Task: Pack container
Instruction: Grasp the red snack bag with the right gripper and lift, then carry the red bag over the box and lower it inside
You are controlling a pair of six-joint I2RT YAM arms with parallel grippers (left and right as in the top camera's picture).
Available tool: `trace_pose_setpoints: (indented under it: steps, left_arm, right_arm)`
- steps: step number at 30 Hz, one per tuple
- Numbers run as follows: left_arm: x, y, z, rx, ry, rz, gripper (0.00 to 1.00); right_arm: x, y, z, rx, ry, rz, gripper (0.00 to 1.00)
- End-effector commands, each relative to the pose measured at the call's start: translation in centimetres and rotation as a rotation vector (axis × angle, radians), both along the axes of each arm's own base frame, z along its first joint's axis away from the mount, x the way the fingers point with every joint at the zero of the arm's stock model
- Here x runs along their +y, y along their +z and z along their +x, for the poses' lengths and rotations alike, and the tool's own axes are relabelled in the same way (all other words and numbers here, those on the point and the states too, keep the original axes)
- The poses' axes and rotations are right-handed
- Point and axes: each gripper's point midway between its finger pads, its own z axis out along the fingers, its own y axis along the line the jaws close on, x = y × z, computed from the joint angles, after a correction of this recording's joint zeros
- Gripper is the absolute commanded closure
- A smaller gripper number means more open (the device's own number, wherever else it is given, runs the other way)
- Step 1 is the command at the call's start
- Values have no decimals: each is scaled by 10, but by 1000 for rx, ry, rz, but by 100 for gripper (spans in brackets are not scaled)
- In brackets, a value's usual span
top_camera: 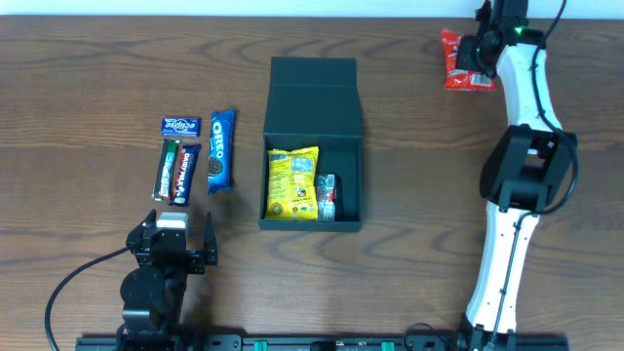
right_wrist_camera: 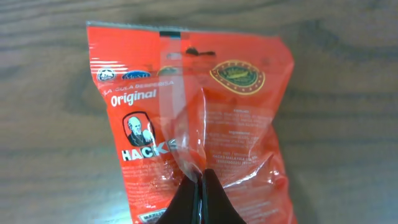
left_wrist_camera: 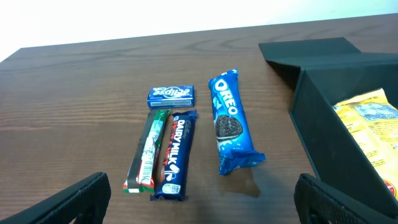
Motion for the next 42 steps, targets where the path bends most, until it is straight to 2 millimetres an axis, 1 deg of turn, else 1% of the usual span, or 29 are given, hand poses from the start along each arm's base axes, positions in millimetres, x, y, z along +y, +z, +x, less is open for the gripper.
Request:
trace_pose_setpoints:
  steps: [1,3,4,6,7,8,10,14,16,18,19,21,23,24,25,26,28,31,32,34,37,40,42]
  left_arm:
    - [3,-11,0,22,9,22,5]
    - [3,-11,0,22,9,22,5]
    - [3,-11,0,22,9,22,5]
    - [3,-11,0,22,9,22,5]
    - [3,-10,0,22,9,22,4]
    - [3,-11,0,22,9,22,5]
    - [3,-11,0,22,9,22,5]
    - [3,-10,0,22,9,22,4]
    - [3,-11,0,22,9,22,5]
    - [3,-10,0,22,9,22,5]
    - [3,-11,0,22,9,22,5]
    - [3,-11,0,22,9,22,5]
    - [3,-10,0,22,9,22,4]
    - [3,-10,0,22,9,22,5]
    - [3,-10,0,22,9,22,5]
    - [3,-11,0,22,9,22,5]
    - [3,-11,0,22,9,22,5]
    - [3,-11,0,22,9,22,5]
    - [3,-11,0,22,9,22,5]
    - [3,-10,0,22,9,22,5]
    - [3,-11,0,22,9,22,4]
    - [3,-10,0,22,9,22,4]
    - [3,-10,0,22,9,22,5]
  right_arm:
    - [17,54,13,-92,53,-19,99]
    - [26,93,11,-137,60,-20,99]
    - [33,120,7,-165,55,-12,99]
    - [43,153,-2,-196,68,-13,99]
    - [51,173,-10,-213,79,-14,99]
    - [56,185,-15,-222,85,-18,99]
    - [74,223,-38,-242,104,-10,99]
    - [104,276,-80,-272,68,7,99]
    - [123,299,-99,-302,79,18,99]
    - [143,315,-124,-307,86,24,99]
    - [151,318,-141,-288,70,23,99]
    - [161,312,-167,-231,19,26,99]
    - [175,292,-192,-136,-24,-3,99]
    - [183,282,-202,-96,-49,-9,99]
    - [196,270,-211,-53,-74,-1,99]
    - [210,256,-219,-13,-90,14,99]
    - [231,237,-230,34,-111,28,99]
    - [259,209,-246,83,-99,0,99]
    - [266,199,-253,97,-97,-25,99]
    - [272,178,-266,131,-107,-71,99]
    - [286,147,-279,173,-66,-113,99]
    - [292,123,-286,198,-44,-128,99]
    - [293,108,-290,213,-62,-130,99]
